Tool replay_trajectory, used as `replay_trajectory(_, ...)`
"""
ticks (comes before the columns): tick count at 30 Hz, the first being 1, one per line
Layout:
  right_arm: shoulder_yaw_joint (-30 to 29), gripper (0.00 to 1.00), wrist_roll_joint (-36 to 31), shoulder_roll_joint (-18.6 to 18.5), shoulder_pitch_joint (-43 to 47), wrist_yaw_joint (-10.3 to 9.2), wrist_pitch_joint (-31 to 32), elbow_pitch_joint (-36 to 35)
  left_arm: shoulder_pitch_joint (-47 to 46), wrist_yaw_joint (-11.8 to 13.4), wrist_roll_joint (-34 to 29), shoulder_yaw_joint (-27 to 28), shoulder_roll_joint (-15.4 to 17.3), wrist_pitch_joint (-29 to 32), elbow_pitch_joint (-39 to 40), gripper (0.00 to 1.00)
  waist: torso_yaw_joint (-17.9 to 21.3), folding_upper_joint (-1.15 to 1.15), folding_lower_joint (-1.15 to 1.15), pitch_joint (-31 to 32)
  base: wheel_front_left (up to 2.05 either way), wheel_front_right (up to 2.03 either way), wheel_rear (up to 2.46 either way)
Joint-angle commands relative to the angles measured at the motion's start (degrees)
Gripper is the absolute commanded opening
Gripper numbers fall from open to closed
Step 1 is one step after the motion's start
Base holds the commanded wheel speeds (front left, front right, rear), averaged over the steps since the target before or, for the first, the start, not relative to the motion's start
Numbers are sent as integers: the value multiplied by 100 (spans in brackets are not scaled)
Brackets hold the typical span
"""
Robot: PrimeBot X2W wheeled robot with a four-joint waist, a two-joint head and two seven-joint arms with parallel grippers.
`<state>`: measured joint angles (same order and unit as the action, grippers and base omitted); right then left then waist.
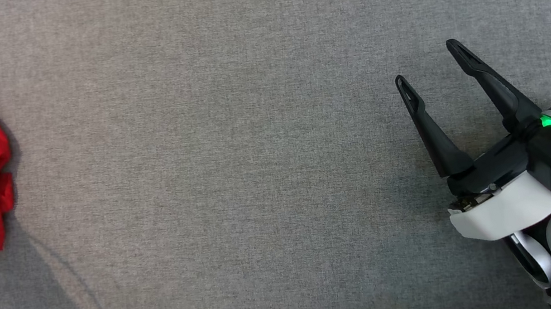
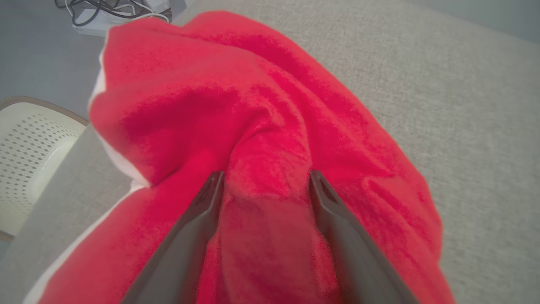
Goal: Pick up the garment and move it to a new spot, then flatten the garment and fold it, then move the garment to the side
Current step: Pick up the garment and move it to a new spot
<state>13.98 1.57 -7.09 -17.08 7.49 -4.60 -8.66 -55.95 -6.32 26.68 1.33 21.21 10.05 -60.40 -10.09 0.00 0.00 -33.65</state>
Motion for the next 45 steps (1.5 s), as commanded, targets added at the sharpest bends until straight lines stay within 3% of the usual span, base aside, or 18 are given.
replay_trajectory(1,19,100,-20,11,-41,0,-58,17,-112,62,-70,-44,64,15,-124,100,42,0,0,-41,0,0,0)
replay_trajectory(3,24,100,-24,19,-39,1,-84,52,-148,55,-124,-133,81,105,-312,100,59,0,0,-53,0,0,0)
replay_trajectory(4,22,100,-22,20,-39,0,-94,73,-169,44,-119,-154,92,126,-383,3,64,0,0,-55,0,0,0)
replay_trajectory(5,23,100,-19,21,-43,1,-104,91,-166,36,-124,-175,95,126,-453,0,67,0,0,-54,0,0,0)
replay_trajectory(15,46,100,45,79,-97,1,-255,341,-251,-40,-35,-212,91,-537,-645,0,40,0,0,216,0,0,0)
replay_trajectory(22,50,100,254,194,-69,1,-532,703,27,-119,-21,-380,81,-1587,-310,0,151,0,0,757,0,0,0)
replay_trajectory(28,18,100,404,272,34,1,-757,1017,594,-114,286,-1081,119,-2273,887,0,396,0,0,1411,0,0,0)
replay_trajectory(33,-75,100,441,318,169,0,-864,1171,1136,-116,494,-1538,175,-2405,1959,0,675,0,0,1830,0,0,0)
replay_trajectory(38,-224,100,501,381,265,1,-921,1181,1659,-102,540,-1786,26,-2442,3012,0,1048,0,0,2008,0,0,0)
replay_trajectory(45,-321,100,549,400,309,0,-975,1163,2124,228,69,-2389,-230,-2106,4195,0,1694,0,0,1950,0,0,0)
